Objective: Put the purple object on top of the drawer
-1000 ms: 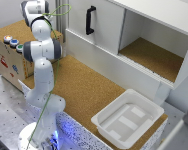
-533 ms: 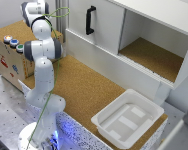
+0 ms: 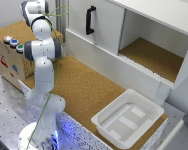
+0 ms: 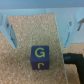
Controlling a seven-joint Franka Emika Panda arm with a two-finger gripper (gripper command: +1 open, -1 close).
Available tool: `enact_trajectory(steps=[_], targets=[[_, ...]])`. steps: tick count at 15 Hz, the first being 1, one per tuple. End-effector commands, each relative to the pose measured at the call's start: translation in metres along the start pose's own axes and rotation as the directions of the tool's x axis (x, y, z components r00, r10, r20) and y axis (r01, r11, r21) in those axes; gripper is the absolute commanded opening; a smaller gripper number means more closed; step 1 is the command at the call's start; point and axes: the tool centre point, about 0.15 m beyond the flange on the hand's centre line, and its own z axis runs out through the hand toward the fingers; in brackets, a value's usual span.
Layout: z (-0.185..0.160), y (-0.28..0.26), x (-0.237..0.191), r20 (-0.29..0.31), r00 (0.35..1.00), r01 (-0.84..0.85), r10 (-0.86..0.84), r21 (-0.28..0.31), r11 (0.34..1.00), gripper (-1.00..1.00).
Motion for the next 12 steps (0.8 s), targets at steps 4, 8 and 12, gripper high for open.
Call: enact_trajectory(steps=[4, 8, 12], targets=[[-0.072, 0.019, 0.014, -0.017, 0.981, 0.189, -0.191, -0.074, 0.979, 1.00], [-0.078, 0.073, 0.024, -0.048, 0.964, 0.257, -0.261, -0.063, 0.964, 1.00], [-0.072, 0.129, 0.017, -0.064, 0.950, 0.305, -0.305, -0.014, 0.952, 1.00]])
